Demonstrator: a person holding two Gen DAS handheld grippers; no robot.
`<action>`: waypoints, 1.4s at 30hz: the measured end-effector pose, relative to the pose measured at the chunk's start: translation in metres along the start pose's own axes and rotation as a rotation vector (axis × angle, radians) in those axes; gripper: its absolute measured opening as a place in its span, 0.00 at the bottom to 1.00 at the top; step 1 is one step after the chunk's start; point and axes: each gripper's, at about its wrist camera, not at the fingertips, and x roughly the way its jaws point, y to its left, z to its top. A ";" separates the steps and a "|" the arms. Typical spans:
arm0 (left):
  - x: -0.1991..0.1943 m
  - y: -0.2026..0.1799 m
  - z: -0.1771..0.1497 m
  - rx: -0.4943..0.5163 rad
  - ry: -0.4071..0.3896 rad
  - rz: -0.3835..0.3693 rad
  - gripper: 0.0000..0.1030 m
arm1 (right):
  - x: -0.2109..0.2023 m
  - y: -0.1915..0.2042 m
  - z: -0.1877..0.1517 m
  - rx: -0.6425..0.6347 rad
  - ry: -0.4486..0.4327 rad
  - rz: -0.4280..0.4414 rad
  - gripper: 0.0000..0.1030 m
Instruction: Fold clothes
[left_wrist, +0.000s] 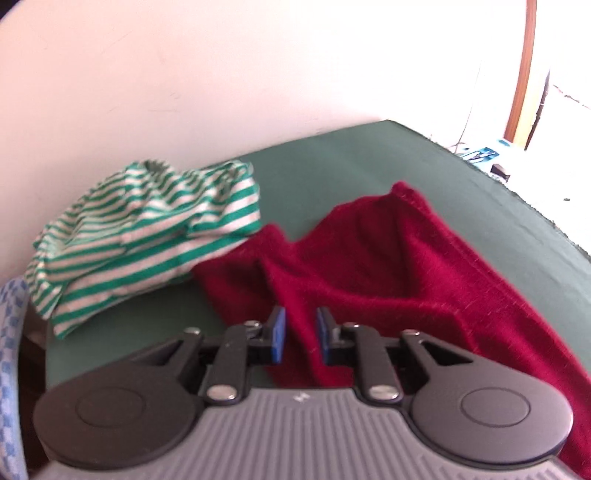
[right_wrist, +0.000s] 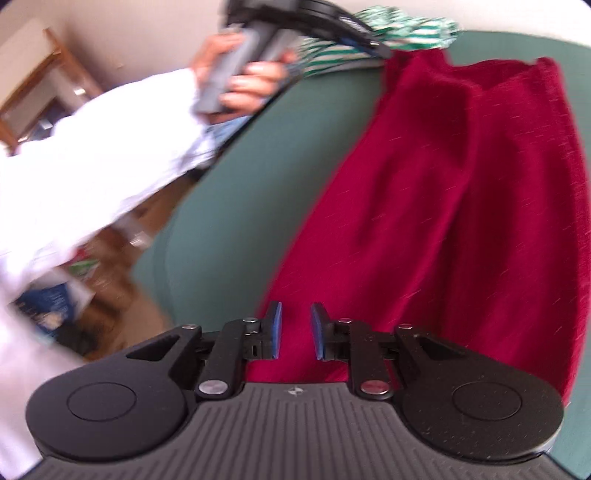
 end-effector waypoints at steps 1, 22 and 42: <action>0.008 -0.004 0.001 0.010 0.014 -0.006 0.30 | 0.001 -0.007 0.006 0.008 -0.019 -0.020 0.19; 0.035 -0.029 -0.041 -0.057 0.096 0.039 0.52 | 0.044 -0.118 0.110 0.363 -0.222 -0.010 0.07; -0.021 -0.069 -0.060 0.027 0.064 -0.006 0.58 | 0.031 -0.065 0.059 0.361 -0.128 0.025 0.18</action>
